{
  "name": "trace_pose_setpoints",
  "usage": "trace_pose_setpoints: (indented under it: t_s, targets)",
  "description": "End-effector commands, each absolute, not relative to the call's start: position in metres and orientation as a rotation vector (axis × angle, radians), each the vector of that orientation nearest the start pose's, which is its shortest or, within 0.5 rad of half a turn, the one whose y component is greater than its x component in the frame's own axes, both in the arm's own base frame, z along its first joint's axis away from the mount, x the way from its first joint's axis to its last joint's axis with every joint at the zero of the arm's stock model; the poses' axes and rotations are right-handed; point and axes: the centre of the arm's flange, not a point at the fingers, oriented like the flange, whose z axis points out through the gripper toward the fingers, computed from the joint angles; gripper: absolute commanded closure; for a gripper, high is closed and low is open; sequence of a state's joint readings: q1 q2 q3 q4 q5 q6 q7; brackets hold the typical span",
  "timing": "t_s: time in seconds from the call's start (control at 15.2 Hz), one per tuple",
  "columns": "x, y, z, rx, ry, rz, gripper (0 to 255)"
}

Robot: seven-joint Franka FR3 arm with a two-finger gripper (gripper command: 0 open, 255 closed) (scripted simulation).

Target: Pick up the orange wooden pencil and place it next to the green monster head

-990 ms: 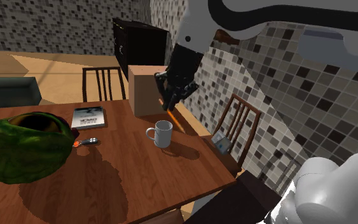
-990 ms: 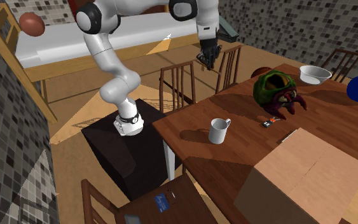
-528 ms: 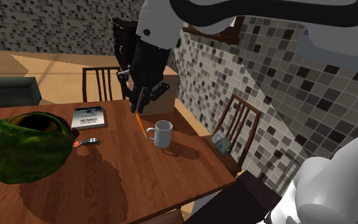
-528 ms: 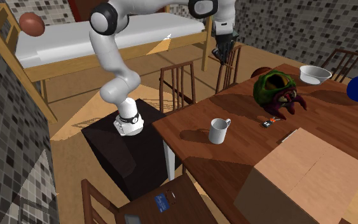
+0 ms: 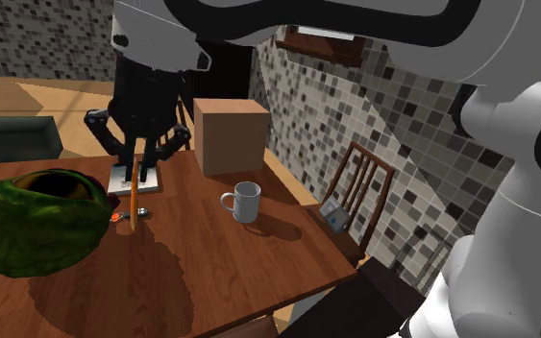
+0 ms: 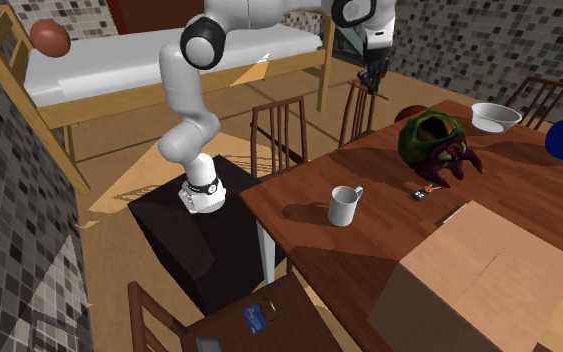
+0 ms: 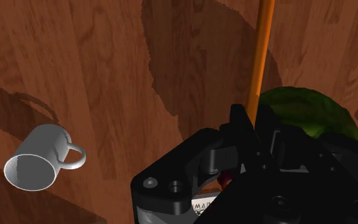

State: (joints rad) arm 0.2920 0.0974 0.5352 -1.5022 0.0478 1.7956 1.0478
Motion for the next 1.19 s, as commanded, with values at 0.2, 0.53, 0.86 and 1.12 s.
trace_pose_setpoints:
  t_s: [0.2, 0.53, 0.86, 1.12]
  targets:
    - [0.431, 0.498, 0.633, -2.893, 0.345, -0.068, 255]
    - [0.434, 0.510, 0.612, -2.893, 0.345, -0.068, 255]
    - [0.434, 0.510, 0.585, -2.893, 0.345, -0.068, 255]
    - [0.434, 0.510, 0.564, -2.893, 0.345, -0.068, 255]
